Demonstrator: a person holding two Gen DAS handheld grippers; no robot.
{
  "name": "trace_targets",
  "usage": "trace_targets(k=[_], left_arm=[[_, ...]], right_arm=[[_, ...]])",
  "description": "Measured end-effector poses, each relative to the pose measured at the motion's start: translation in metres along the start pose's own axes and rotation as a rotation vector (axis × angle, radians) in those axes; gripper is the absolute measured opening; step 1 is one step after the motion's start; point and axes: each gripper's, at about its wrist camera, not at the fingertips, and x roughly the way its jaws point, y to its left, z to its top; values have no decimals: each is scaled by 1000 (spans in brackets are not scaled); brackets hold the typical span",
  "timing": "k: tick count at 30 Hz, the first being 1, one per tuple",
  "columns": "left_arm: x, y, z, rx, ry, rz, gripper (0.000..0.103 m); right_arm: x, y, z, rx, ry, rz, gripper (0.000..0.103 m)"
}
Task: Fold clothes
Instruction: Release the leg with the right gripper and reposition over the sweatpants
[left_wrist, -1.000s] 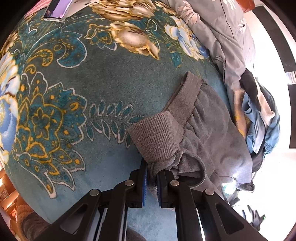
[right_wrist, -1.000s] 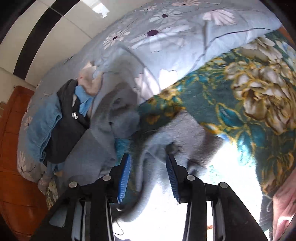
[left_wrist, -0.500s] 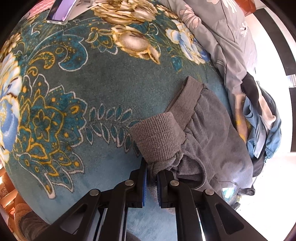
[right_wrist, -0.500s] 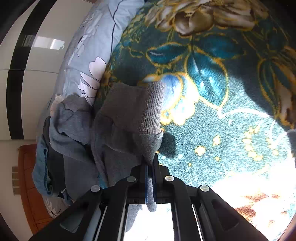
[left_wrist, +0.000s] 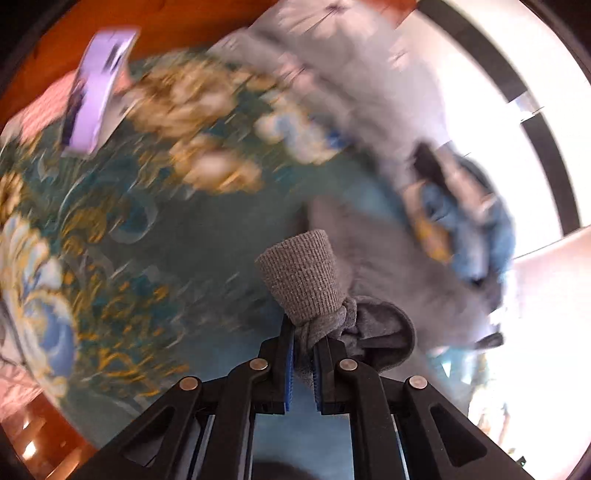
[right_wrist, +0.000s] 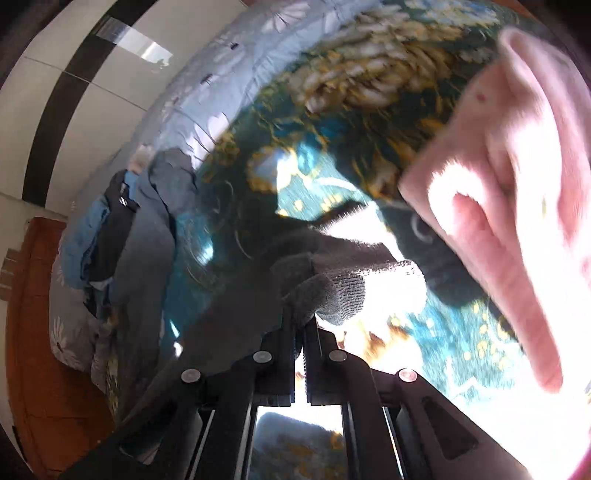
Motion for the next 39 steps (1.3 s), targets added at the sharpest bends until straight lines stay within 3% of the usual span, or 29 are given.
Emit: trace_targets(k=[5, 10, 12, 20, 25, 27, 30, 32, 39], left_arm=[[18, 36, -3, -112, 35, -13, 9], [1, 16, 4, -17, -21, -30, 9], [4, 17, 6, 6, -13, -2, 9], [14, 35, -2, -39, 37, -34, 9], [20, 46, -8, -69, 68, -56, 17], [19, 50, -10, -76, 78, -66, 25], [11, 53, -13, -69, 83, -79, 40], [2, 56, -11, -51, 67, -63, 41], [-11, 41, 35, 50, -21, -33, 51]], right_arm=[[3, -34, -28, 56, 80, -28, 3], [-6, -32, -38, 31, 84, -44, 3], [-2, -34, -41, 33, 103, -59, 3], [8, -30, -37, 33, 140, -83, 5], [1, -17, -35, -17, 141, -65, 5], [-4, -12, -34, -37, 144, -73, 8], [-11, -4, -29, -69, 139, -99, 22], [-21, 0, -25, -90, 127, -118, 33], [-58, 22, 0, -131, 40, -273, 40]])
